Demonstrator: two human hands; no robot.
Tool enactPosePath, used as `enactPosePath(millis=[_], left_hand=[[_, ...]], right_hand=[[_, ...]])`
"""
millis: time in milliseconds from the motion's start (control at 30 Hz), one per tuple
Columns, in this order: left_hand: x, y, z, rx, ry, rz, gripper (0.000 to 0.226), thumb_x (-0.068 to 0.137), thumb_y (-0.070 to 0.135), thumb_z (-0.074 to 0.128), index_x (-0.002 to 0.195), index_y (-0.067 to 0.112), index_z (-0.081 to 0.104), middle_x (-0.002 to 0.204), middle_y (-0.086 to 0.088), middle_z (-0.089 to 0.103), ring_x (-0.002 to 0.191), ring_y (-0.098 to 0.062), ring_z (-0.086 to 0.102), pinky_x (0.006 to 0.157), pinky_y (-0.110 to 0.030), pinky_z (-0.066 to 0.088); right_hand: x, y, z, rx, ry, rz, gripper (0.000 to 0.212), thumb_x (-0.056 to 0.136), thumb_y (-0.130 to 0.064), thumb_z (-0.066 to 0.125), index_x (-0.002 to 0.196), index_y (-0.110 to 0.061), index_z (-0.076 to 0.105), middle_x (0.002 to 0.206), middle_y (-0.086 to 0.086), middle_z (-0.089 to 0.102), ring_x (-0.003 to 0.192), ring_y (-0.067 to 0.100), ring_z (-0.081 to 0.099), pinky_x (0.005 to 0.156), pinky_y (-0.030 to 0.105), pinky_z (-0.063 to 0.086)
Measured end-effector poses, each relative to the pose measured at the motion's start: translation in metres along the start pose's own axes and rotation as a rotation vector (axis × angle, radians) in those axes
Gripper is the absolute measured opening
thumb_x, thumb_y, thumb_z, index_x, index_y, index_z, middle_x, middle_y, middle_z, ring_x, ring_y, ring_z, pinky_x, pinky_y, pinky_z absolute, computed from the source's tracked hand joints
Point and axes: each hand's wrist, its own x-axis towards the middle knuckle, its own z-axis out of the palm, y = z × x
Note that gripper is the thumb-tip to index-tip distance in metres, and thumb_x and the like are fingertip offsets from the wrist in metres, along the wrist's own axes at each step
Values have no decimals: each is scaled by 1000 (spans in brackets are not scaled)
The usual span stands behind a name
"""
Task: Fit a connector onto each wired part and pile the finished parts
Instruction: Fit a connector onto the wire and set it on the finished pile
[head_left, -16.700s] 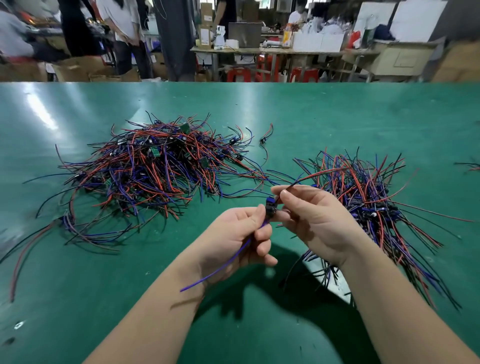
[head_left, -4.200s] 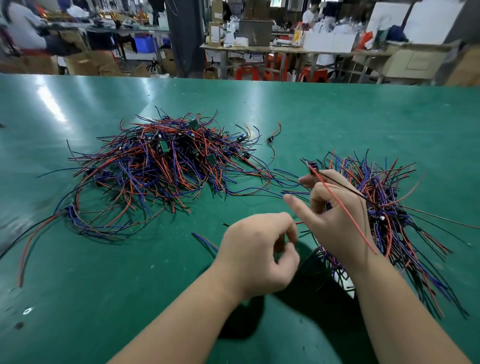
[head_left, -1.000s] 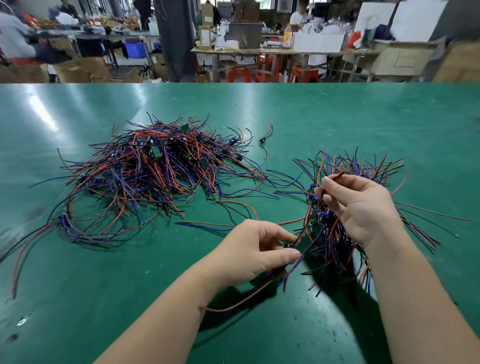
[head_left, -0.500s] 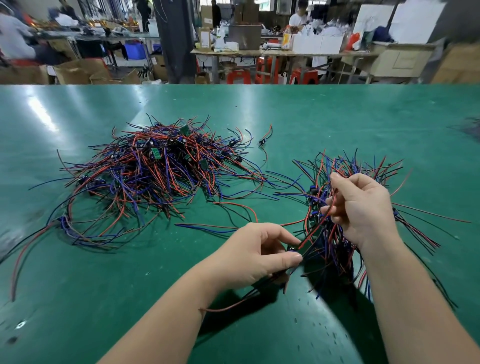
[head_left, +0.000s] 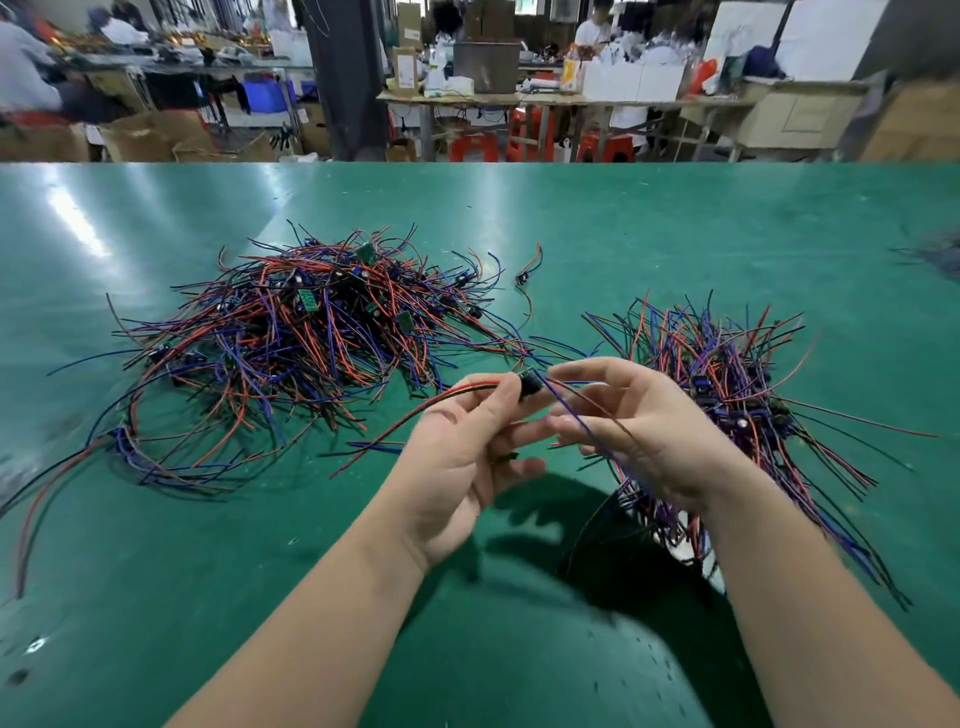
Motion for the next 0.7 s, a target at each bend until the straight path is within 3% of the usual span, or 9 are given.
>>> enactPosePath(millis=[167, 267, 333, 433, 533, 600, 700], left_hand=[[1, -6, 2, 132, 134, 25, 36, 56, 44, 73, 80, 22, 57, 86, 4, 73, 56, -2, 58, 46, -17, 46], [1, -9, 3, 202, 142, 67, 24, 57, 44, 75, 65, 27, 60, 89, 0, 72, 57, -4, 57, 47, -18, 45], [1, -12, 1, 291, 150, 110, 24, 60, 40, 75, 68, 24, 59, 85, -2, 69, 56, -4, 57, 46, -18, 46], [-1, -18, 0, 485, 48, 180, 21, 68, 23, 77, 79, 22, 59, 72, 10, 66, 59, -5, 56, 50, -19, 48], [-1, -19, 1, 537, 10, 219, 20, 85, 2, 65, 89, 22, 64, 77, 11, 70, 65, -10, 57, 53, -22, 52], [1, -17, 2, 454, 57, 187, 10, 91, 15, 58, 98, 19, 64, 76, 9, 71, 64, -11, 65, 54, -25, 56], [3, -16, 1, 371, 79, 145, 30, 75, 29, 60, 98, 11, 65, 70, 3, 72, 61, -13, 69, 59, -25, 58]], right_hand=[[2, 2, 23, 187, 77, -127, 15, 55, -20, 77, 69, -17, 77, 64, 3, 68, 50, 9, 55, 50, 17, 43], [0, 1, 27, 302, 114, -109, 9, 61, -14, 70, 68, -15, 76, 61, 2, 67, 50, 9, 54, 51, 16, 43], [1, -1, 28, 370, 154, -67, 8, 62, -15, 68, 65, -15, 75, 60, 0, 65, 51, 8, 56, 52, 15, 46], [4, -3, 26, 451, 197, -45, 9, 66, -17, 65, 63, -13, 73, 62, 2, 66, 53, 9, 60, 51, 18, 51], [4, -4, 22, 401, 204, -56, 11, 67, -19, 64, 61, -14, 73, 61, 1, 67, 53, 8, 61, 47, 16, 47], [4, -3, 19, 338, 210, -70, 8, 65, -20, 67, 61, -14, 72, 60, 0, 66, 51, 7, 59, 46, 16, 44], [4, 2, 16, 69, 182, -132, 7, 66, -23, 73, 64, -16, 72, 62, 2, 67, 55, 12, 59, 55, 22, 48]])
